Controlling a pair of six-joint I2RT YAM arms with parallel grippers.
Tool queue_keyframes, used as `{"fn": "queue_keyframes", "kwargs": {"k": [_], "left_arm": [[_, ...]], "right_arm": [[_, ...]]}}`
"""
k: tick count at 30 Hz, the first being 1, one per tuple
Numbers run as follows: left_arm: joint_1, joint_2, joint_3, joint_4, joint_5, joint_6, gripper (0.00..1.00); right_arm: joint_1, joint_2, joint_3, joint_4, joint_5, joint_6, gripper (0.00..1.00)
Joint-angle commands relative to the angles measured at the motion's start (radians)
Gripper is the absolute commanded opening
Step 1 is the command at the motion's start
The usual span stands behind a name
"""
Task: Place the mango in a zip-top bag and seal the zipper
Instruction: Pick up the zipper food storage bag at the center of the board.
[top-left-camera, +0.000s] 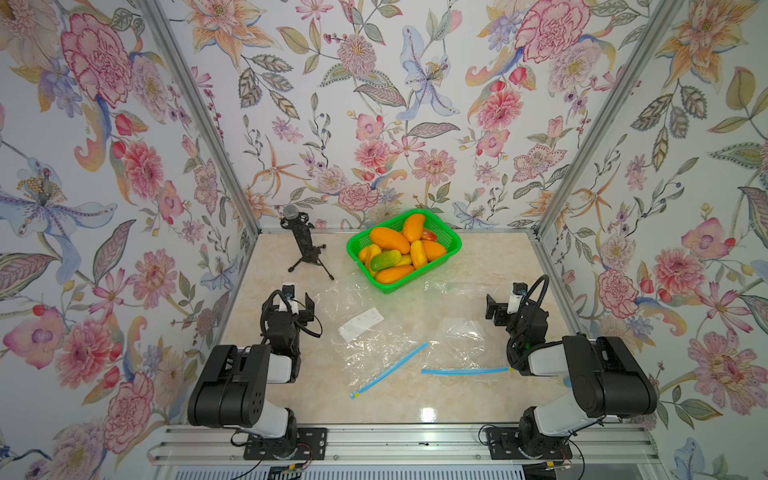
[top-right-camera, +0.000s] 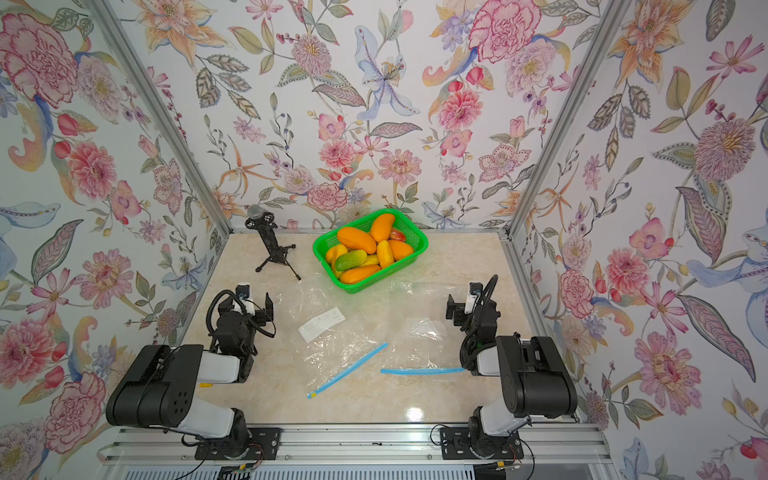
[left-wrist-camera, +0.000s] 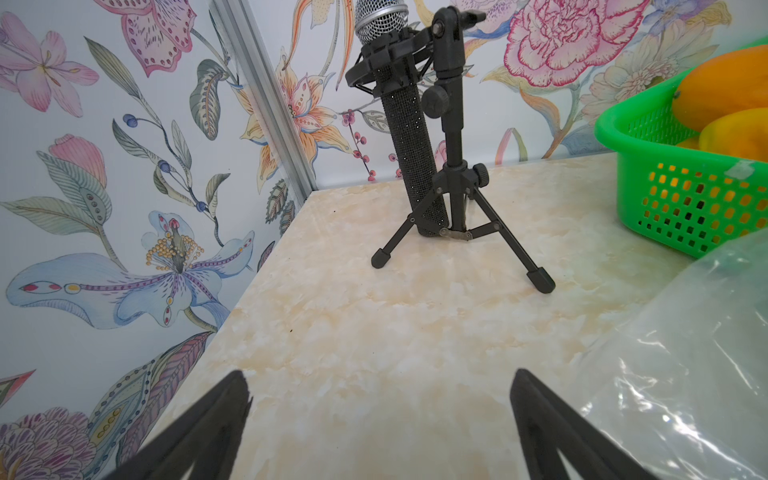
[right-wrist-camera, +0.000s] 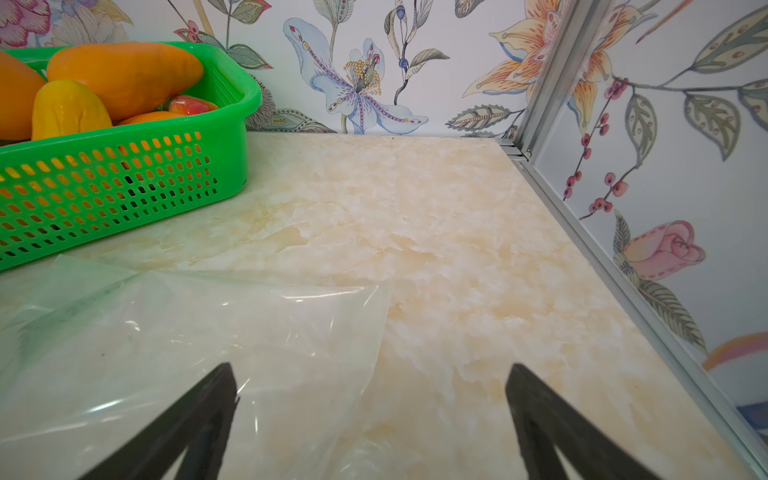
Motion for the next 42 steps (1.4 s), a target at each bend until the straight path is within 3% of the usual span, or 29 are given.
{"fn": "queue_keyframes", "kwargs": {"k": [1,4,6,8,10,12,14,17,20,24,28,31,36,42], "left_arm": [[-0.006,0.001,0.018,0.034,-0.012,0.005,0.99],[-0.021,-0.031,0.050,-0.038,-0.085,-0.004,0.99],[-0.053,-0.087,0.215,-0.402,-0.275,-0.067,0.99],[-0.045,-0.082,0.486,-0.823,-0.408,-0.254,0.99],[-0.045,-0.082,0.634,-1.032,-0.382,-0.337,0.99],[-0.045,-0.145,0.644,-1.079,-0.334,-0.454,0.99],[-0.045,-0.222,0.637,-1.166,-0.365,-0.622,0.99],[-0.041,-0.312,0.611,-1.166,-0.255,-0.612,0.99],[-0.051,-0.365,0.611,-1.174,-0.107,-0.537,0.99],[-0.092,-0.395,0.635,-1.304,-0.103,-0.490,0.99],[-0.132,-0.409,0.613,-1.357,-0.063,-0.482,0.99],[-0.181,-0.416,0.570,-1.332,-0.061,-0.485,0.99],[-0.194,-0.377,0.511,-1.241,0.042,-0.528,0.99],[-0.199,-0.311,0.484,-1.185,0.092,-0.550,0.99]], "right_arm": [[0.001,-0.008,0.012,0.005,0.000,0.003,1.00],[0.002,-0.008,0.011,0.008,0.000,0.003,1.00],[0.005,-0.034,0.017,-0.021,0.009,0.001,1.00],[0.026,-0.121,0.016,-0.097,0.022,-0.026,1.00],[0.050,-0.244,0.032,-0.219,0.003,-0.056,1.00],[0.049,-0.357,0.030,-0.263,-0.043,0.003,1.00],[0.052,-0.427,0.020,-0.272,-0.110,0.066,1.00],[0.145,-0.469,0.070,-0.384,-0.215,-0.014,1.00],[0.376,-0.454,0.122,-0.493,-0.186,-0.237,1.00],[0.646,-0.418,0.083,-0.433,-0.242,-0.503,1.00],[0.811,-0.359,0.043,-0.415,-0.282,-0.723,1.00],[0.874,-0.285,0.037,-0.410,-0.251,-0.829,1.00],[0.937,-0.162,0.056,-0.393,-0.138,-0.947,1.00],[0.955,-0.038,0.084,-0.326,-0.038,-1.006,1.00]]}}
